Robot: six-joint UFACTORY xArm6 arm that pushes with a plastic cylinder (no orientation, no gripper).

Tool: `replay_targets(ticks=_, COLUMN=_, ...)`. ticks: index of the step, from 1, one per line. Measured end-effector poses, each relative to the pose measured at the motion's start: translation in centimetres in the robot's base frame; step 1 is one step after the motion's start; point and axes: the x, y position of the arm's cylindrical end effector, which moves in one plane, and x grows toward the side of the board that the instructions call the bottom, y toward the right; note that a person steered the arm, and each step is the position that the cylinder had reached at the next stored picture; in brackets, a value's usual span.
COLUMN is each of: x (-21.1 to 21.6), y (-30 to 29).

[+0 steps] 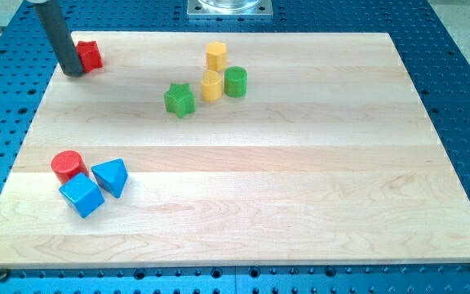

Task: Push the red star towards the top left corner of the board

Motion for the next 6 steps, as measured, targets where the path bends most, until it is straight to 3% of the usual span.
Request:
replay_targets(ticks=1, x=0.6, y=1.1)
replay_targets(ticks=2, x=-3.2, y=1.2)
replay_targets(ticks=3, x=-2.2, y=2.6)
replay_targets(ticks=5, x=-8.8, y=19.4)
replay_targets(ticks=6, x=-5.9, y=22.5)
